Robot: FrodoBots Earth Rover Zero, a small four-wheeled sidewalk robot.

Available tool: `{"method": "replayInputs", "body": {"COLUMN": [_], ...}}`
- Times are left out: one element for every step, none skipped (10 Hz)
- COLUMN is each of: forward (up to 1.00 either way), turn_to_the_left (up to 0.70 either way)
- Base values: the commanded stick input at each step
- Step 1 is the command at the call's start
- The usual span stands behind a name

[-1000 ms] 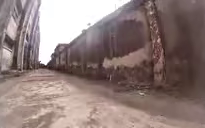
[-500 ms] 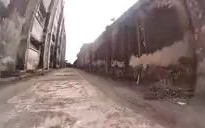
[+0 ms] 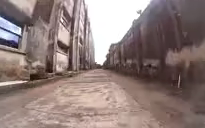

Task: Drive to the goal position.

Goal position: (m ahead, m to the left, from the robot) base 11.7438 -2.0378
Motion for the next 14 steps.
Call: {"method": "replayInputs", "body": {"forward": [1.0,1.0,1.0,1.0,1.0,1.0,1.0,1.0,1.0,1.0,1.0,1.0,1.0,1.0], "turn_to_the_left": [0.42,0.42,0.42,0.42,0.25,0.01,-0.22,-0.38,-0.38,-0.38,-0.38,-0.38,-0.38,-0.38]}}
